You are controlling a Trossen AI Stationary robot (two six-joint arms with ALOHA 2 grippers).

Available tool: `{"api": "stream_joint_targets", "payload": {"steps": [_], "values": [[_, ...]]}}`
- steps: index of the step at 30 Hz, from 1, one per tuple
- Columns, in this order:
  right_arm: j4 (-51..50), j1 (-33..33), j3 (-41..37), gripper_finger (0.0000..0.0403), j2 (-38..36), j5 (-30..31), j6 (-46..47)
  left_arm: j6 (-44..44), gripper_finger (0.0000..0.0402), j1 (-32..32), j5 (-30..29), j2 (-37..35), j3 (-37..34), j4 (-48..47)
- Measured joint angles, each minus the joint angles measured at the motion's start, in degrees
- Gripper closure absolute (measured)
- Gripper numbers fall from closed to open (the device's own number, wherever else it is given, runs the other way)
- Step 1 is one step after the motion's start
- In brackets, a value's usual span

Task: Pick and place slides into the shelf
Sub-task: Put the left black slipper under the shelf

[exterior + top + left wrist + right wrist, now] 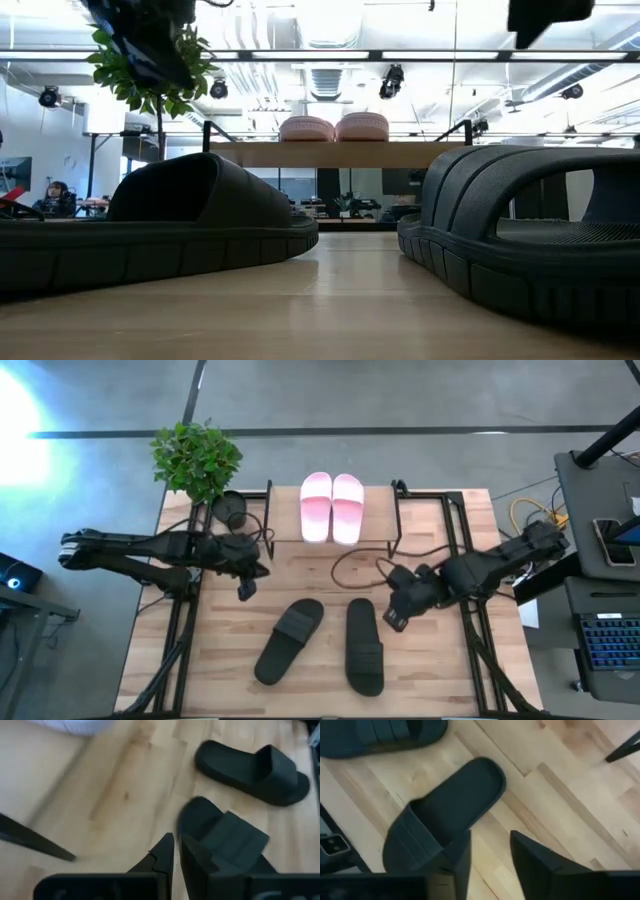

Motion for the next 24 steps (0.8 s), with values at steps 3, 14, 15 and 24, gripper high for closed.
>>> {"api": "stream_joint_targets", "payload": {"steps": [3,14,15,24], "values": [[-0.05,1.12,0.00,0.0235,1.46,-1.21,0.30,-4.15,0.0386,-0.80,0.78,-1.03,-2.43,0.02],[-3.34,3.78,-0.02,0.0208,1.93,1.79,-0.07,5.13,0.0386,-25.29,-30.04,4.64,-4.35,0.89],[-3.88,4.13,-0.02,0.0208,1.93,2.32,-0.09,5.54,0.0386,-27.62,-34.45,6.14,-4.04,0.91],[-8.22,4.87,-0.23,0.0207,1.93,3.71,-0.93,-4.79,0.0329,-35.81,-39.78,20.80,2.84,2.55]]}}
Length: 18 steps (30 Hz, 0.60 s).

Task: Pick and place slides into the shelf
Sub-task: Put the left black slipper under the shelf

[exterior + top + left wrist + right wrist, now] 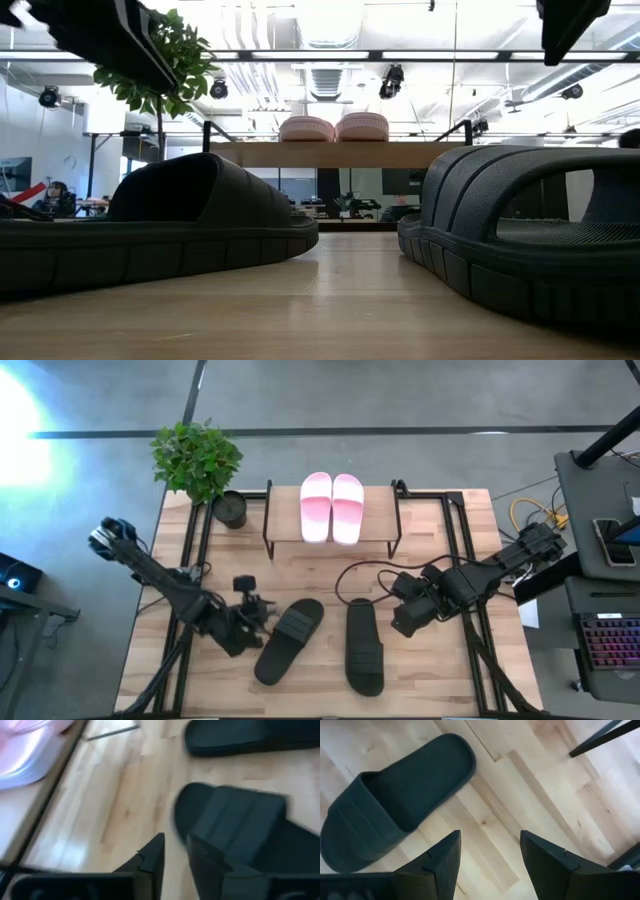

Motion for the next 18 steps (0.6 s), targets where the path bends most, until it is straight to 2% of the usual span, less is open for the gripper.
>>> {"api": "stream_joint_targets", "payload": {"steps": [10,18], "values": [[-2.95,0.67,-0.10,0.0207,0.00,-3.42,-1.12,-0.01,0.0224,-5.01,1.22,15.25,6.27,1.29],[-6.26,1.92,-0.56,0.0207,-0.02,-3.52,-1.44,-0.06,0.0208,-6.37,0.10,21.55,11.41,1.74]]}}
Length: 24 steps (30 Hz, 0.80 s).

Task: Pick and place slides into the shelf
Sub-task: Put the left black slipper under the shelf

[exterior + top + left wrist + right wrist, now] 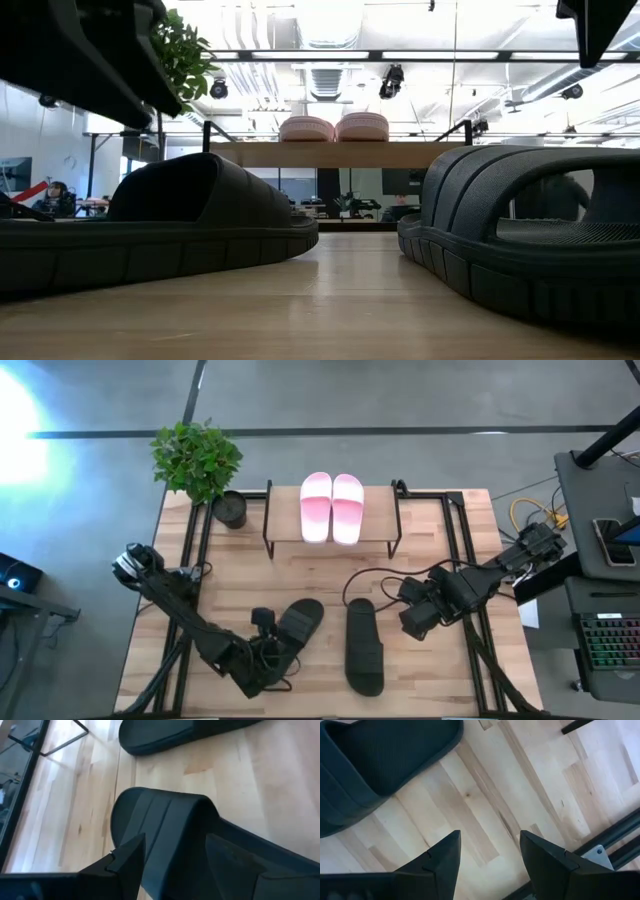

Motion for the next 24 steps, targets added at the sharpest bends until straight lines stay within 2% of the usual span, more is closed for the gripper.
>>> {"api": "stream_joint_targets", "payload": {"steps": [6,11,15,21,24], "values": [[-0.03,-0.02,-0.57,0.0207,0.00,0.02,0.27,0.09,0.0208,1.65,0.63,4.58,-0.49,0.02],[0.08,-0.04,-1.33,0.0207,0.00,0.03,1.35,0.54,0.0218,3.90,-3.70,8.14,-0.66,-0.17],[0.18,-0.04,-2.18,0.0207,0.00,0.03,2.18,0.68,0.0263,7.30,-7.61,10.53,-0.74,-0.82],[0.41,-0.04,-2.88,0.0207,0.00,0.34,3.07,1.66,0.0383,15.46,-11.10,12.05,-0.76,-0.58],[0.52,-0.04,-3.03,0.0207,0.00,1.79,4.80,-1.36,0.0391,21.76,-12.20,12.21,-0.77,-0.48]]}}
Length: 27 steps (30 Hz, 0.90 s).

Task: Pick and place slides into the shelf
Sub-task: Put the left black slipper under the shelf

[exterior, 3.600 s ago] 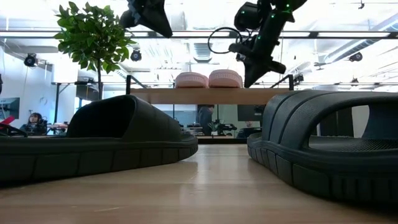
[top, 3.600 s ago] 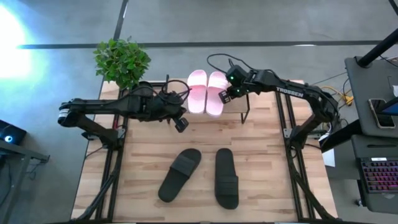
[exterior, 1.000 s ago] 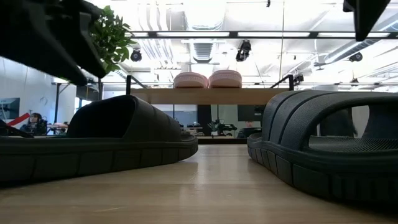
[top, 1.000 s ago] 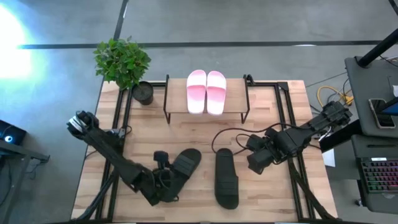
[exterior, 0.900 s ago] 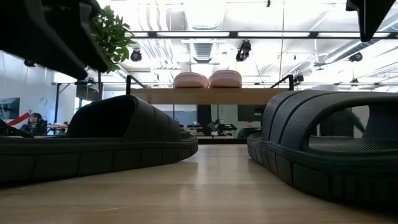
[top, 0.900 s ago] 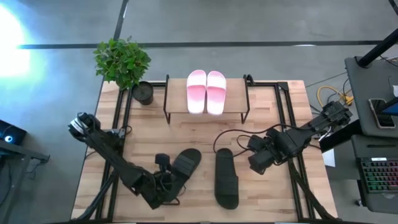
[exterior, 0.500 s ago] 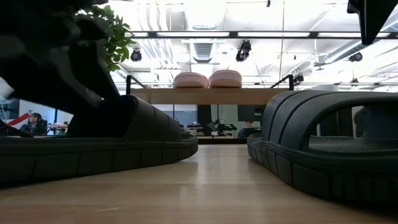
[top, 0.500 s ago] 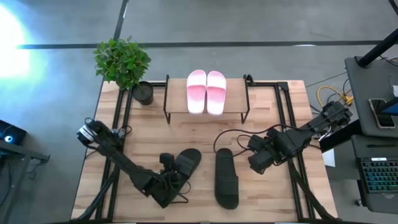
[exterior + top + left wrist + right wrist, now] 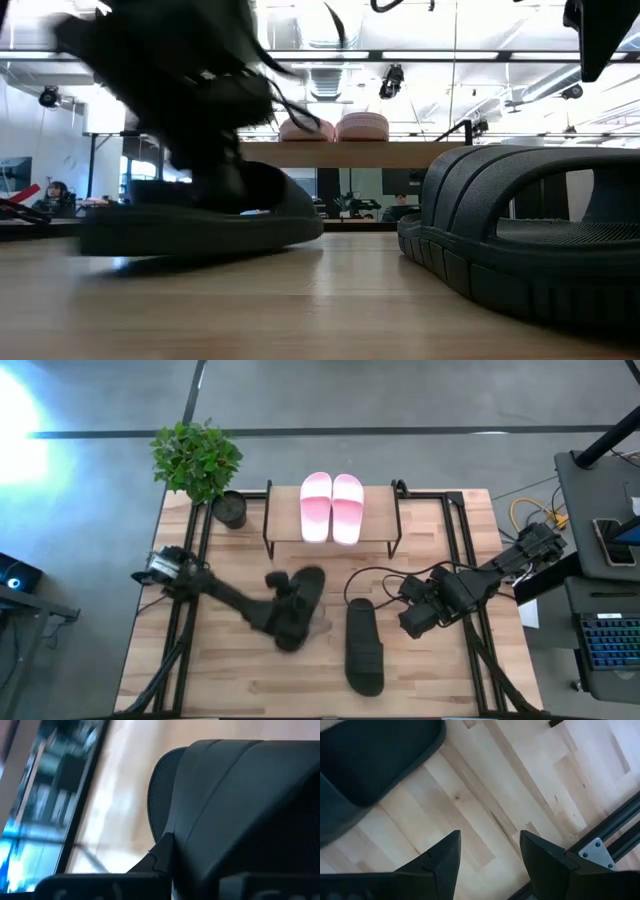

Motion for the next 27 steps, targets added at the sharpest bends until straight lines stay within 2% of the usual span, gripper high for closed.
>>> {"api": "stream_joint_targets", "payload": {"steps": [6,10,18,21,27], "values": [[0.16,0.00,-0.03,0.0207,0.00,1.33,2.29,0.14,0.0397,12.19,0.17,-0.12,0.45,2.87],[0.41,0.00,-0.04,0.0207,0.00,1.34,2.29,4.58,0.0382,15.89,3.97,-0.35,0.95,6.62],[0.72,0.00,-0.04,0.0207,0.00,1.45,3.32,6.08,0.0286,14.41,9.82,-0.29,1.29,11.99],[0.74,0.00,-0.04,0.0207,0.00,1.45,3.32,5.98,0.0246,13.71,15.73,-1.57,2.11,9.80],[1.01,0.00,-0.04,0.0207,0.00,1.43,3.29,5.95,0.0201,11.89,20.75,-7.07,2.30,4.42]]}}
